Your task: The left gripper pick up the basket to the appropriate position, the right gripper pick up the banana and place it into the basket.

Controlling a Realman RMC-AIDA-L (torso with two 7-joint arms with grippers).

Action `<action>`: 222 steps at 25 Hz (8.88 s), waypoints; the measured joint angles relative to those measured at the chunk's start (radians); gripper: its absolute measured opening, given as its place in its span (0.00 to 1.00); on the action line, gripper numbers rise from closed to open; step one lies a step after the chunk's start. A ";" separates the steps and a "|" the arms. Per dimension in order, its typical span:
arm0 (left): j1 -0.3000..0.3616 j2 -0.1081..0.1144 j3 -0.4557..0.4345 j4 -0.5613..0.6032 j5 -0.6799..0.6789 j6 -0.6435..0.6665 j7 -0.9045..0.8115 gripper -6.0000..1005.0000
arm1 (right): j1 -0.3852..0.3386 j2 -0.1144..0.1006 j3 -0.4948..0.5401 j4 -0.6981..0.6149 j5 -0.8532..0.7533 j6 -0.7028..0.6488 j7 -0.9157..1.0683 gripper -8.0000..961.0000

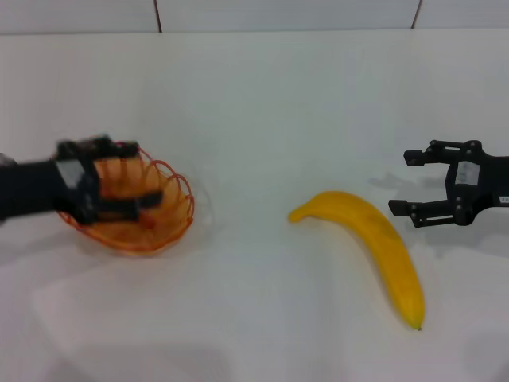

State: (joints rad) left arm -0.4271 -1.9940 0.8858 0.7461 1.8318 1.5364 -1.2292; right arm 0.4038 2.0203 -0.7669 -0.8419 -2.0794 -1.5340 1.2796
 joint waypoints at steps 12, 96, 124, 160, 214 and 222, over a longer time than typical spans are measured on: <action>-0.032 0.010 -0.142 0.293 0.236 -0.086 -0.574 0.90 | 0.017 0.000 0.000 0.007 -0.004 0.000 0.001 0.92; -0.251 -0.028 -0.142 0.041 0.698 -0.312 -0.695 0.90 | 0.023 0.002 -0.007 0.020 -0.008 0.000 0.004 0.92; -0.241 -0.035 -0.143 0.050 0.646 -0.310 -0.688 0.13 | 0.023 0.002 -0.008 0.038 -0.008 0.024 0.002 0.92; -0.209 -0.035 -0.143 -0.214 0.233 -0.474 -0.511 0.09 | 0.035 0.001 -0.022 0.046 -0.010 0.025 -0.003 0.92; -0.147 -0.045 -0.131 -0.217 0.056 -0.501 -0.171 0.92 | 0.034 0.001 -0.023 0.047 -0.010 0.015 0.008 0.92; -0.094 -0.045 -0.134 -0.218 0.005 -0.418 -0.014 0.92 | 0.035 0.001 -0.023 0.047 -0.010 0.015 0.019 0.92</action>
State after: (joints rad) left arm -0.5209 -2.0387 0.7515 0.5277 1.8366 1.1187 -1.2428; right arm 0.4388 2.0218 -0.7900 -0.7945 -2.0892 -1.5186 1.2986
